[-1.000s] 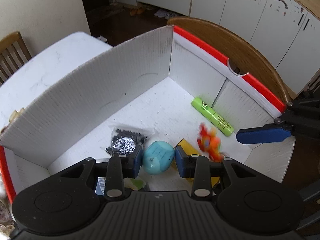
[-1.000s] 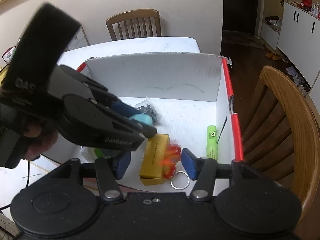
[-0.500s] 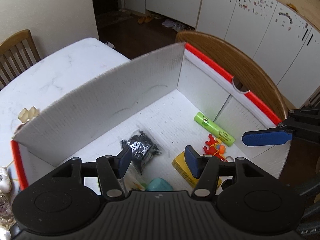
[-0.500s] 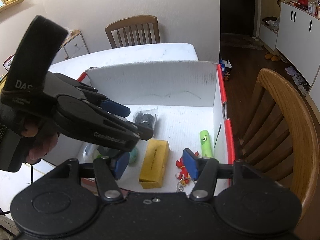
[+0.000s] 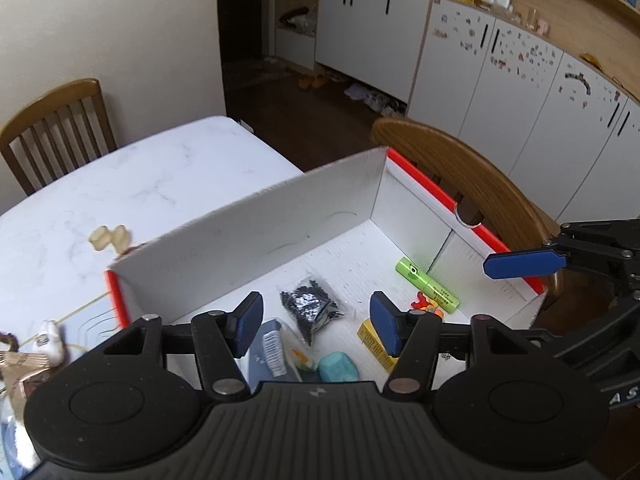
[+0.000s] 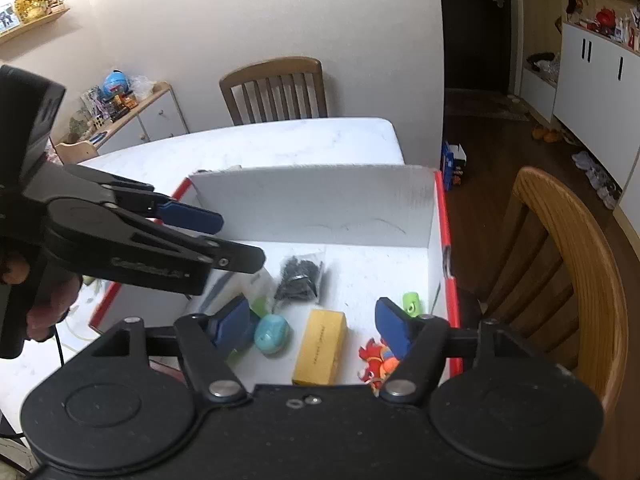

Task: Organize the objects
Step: 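Withdraw both grippers from the shoebox back toward the table items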

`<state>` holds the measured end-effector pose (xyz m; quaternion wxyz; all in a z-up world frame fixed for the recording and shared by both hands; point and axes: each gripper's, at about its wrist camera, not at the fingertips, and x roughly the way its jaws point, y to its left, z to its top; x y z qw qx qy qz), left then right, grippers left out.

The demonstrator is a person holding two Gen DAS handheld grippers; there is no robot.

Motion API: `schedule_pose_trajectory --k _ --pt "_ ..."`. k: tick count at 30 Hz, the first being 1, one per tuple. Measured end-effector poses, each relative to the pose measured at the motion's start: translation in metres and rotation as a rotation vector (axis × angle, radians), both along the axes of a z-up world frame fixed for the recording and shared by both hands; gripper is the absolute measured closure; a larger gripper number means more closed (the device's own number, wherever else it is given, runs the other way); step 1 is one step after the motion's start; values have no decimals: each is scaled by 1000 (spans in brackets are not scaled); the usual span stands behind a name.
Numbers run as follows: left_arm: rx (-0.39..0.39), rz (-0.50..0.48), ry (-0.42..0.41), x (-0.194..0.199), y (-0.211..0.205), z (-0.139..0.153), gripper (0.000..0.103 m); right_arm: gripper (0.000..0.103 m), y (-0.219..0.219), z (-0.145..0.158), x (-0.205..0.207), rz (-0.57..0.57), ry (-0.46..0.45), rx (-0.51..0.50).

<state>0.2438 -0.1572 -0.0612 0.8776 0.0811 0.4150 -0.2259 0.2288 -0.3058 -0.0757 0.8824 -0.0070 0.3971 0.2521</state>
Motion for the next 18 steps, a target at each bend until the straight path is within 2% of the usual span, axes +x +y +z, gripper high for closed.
schedule_pose_trajectory --k 8,11,14,18 --pt "-18 39 -58 -22 22 20 40 24 16 14 -9 24 -27 17" --pt "-29 51 -71 -29 33 26 33 22 23 18 -13 29 -37 19" --pt "-48 62 -83 -35 46 31 32 19 31 23 -17 31 -43 24" --pt "-70 92 -94 -42 67 36 25 17 44 28 -21 26 -48 29"
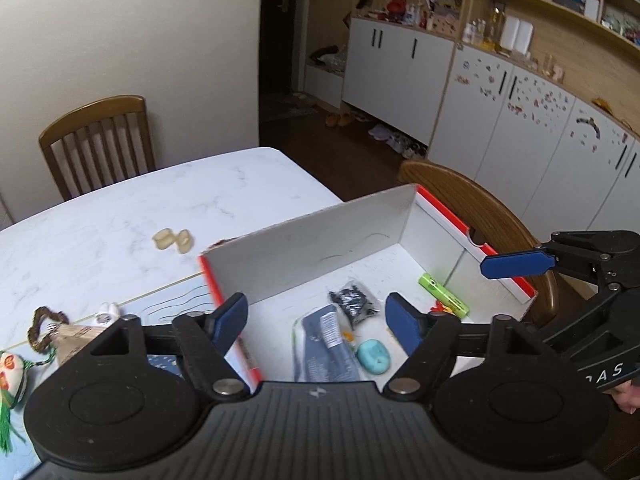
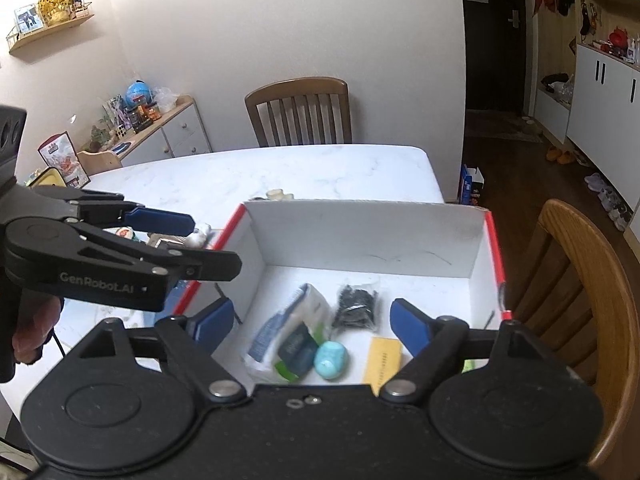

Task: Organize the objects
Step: 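Withdraw both grippers from the shoebox back toward the table items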

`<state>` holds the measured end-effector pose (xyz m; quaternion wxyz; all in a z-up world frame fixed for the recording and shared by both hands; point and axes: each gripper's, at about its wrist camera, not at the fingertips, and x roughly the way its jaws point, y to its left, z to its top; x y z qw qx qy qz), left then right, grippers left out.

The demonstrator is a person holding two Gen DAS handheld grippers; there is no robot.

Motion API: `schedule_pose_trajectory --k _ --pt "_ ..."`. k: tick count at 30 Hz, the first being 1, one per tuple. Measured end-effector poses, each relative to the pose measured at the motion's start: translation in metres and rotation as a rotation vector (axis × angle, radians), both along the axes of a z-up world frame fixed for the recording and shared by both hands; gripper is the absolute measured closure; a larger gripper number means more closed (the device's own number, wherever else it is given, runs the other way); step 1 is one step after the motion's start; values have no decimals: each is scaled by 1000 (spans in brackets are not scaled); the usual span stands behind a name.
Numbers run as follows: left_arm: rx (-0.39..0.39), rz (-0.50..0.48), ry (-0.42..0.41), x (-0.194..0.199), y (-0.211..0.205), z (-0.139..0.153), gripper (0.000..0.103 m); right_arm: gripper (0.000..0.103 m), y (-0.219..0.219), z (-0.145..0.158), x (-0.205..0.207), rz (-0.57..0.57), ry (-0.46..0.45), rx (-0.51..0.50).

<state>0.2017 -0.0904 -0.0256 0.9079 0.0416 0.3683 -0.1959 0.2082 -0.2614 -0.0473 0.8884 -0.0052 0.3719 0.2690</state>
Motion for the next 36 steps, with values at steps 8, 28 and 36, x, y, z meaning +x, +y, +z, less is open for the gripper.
schedule_pose_trajectory --k 8,28,36 --pt "-20 49 -25 -11 46 4 19 6 32 10 -9 -14 -22 16" --pt "-77 195 -44 -30 178 0 0 6 147 18 -26 34 -5 -4" --pt "-44 230 -63 -32 223 -7 0 9 189 12 -31 46 3 -27"
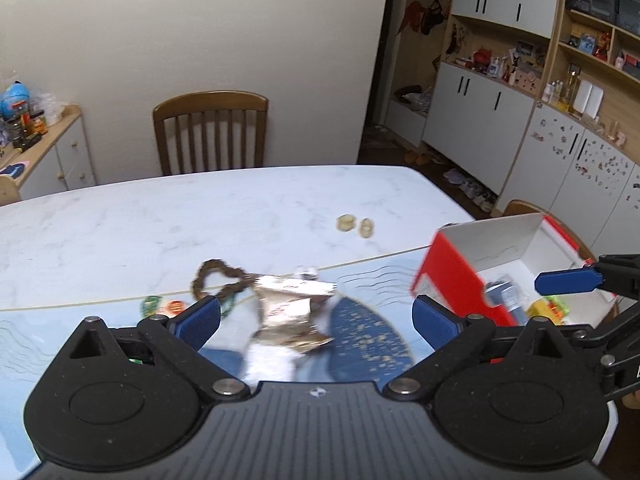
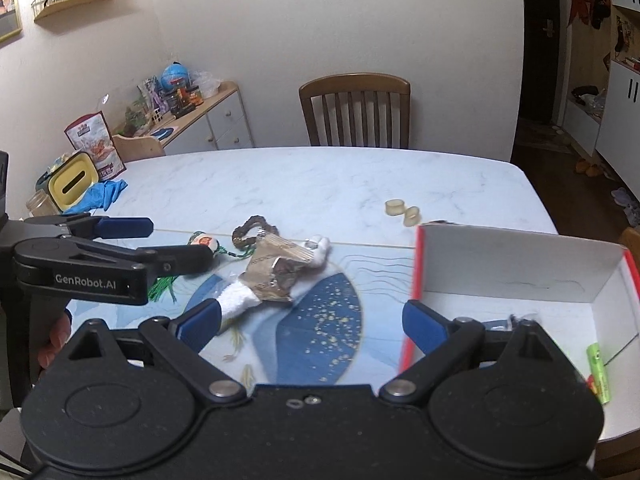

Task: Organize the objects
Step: 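Withdraw both grippers from the shoebox back toward the table items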

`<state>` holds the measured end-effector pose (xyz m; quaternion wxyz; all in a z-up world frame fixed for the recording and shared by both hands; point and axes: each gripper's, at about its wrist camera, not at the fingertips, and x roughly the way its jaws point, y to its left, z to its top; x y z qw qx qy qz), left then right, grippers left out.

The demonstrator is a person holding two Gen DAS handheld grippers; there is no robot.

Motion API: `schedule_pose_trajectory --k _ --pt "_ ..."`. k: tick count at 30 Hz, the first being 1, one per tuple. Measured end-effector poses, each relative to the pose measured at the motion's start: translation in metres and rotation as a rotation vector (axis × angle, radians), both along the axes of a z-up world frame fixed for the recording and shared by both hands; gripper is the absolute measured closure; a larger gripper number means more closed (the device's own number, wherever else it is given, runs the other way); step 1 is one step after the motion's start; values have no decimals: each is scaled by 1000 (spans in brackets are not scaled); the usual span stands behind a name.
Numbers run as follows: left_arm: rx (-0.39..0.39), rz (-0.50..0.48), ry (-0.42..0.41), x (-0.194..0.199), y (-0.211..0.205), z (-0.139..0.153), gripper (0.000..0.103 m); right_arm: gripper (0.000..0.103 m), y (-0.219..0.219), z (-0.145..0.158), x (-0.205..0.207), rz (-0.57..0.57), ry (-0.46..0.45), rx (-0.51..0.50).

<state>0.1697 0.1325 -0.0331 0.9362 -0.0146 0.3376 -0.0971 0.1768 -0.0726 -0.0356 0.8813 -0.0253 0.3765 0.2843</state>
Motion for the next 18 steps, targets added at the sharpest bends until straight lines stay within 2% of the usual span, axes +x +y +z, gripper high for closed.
schedule_pose_trajectory --k 8,15,18 --pt "-6 14 14 2 40 -13 0 9 39 -9 -5 27 -20 -43" --pt "-14 66 33 12 81 -30 0 9 70 -21 2 39 29 -50" --pt "6 97 33 16 95 -39 0 10 81 -27 7 26 36 -57"
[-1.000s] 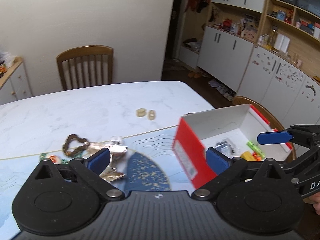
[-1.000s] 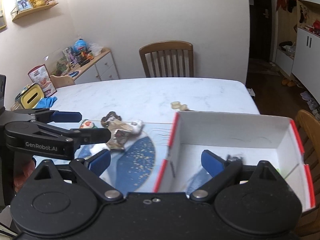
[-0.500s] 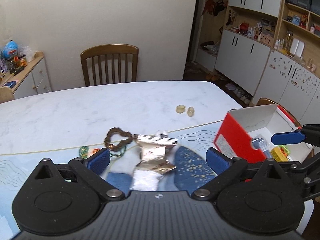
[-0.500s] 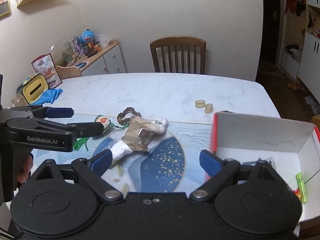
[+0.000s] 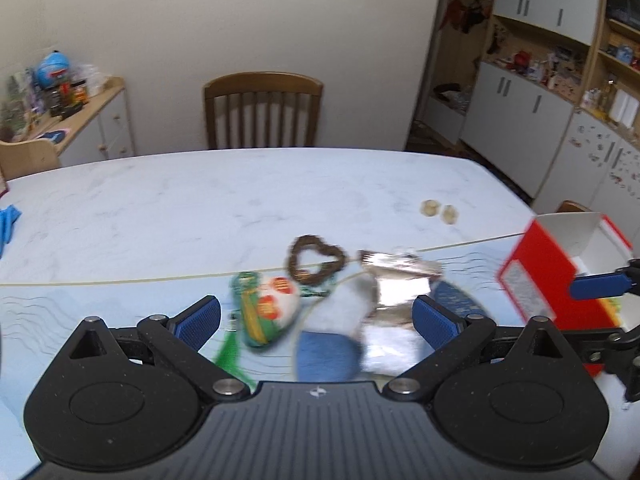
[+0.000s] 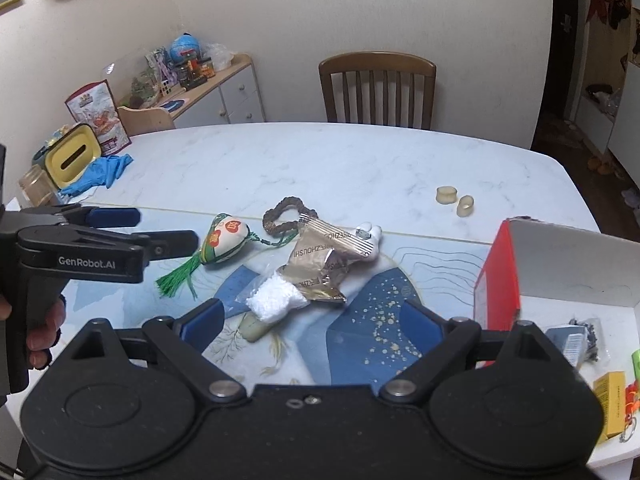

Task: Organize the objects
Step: 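Withdraw both grippers from the shoebox back toward the table items, then grasp the green tasseled sachet with the left gripper while the right grasps the white bead bag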

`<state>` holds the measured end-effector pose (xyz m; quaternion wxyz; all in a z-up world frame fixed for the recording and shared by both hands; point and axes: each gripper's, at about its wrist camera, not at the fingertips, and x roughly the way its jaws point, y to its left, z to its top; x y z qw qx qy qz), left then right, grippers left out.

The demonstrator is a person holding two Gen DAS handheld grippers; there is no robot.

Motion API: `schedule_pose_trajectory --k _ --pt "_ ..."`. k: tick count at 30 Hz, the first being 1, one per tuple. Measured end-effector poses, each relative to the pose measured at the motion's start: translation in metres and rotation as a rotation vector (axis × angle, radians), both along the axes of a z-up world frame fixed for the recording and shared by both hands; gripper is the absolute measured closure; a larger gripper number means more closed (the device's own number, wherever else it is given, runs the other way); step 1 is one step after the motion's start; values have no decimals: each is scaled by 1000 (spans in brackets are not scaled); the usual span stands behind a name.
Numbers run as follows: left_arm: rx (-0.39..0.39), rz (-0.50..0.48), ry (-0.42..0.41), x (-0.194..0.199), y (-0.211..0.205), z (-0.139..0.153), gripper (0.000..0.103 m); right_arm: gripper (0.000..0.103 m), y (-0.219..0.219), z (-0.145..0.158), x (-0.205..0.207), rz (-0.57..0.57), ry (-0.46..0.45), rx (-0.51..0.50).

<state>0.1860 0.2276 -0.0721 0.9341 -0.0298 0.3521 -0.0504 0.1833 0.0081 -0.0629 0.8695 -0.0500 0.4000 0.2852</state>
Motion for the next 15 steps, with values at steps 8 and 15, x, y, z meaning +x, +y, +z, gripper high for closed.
schedule_pose_trajectory --k 8,15 --pt "59 15 24 19 22 -31 0 15 20 -19 17 -13 4 -35" --pt "57 11 52 45 33 -54 0 20 41 -38 32 7 24 -67"
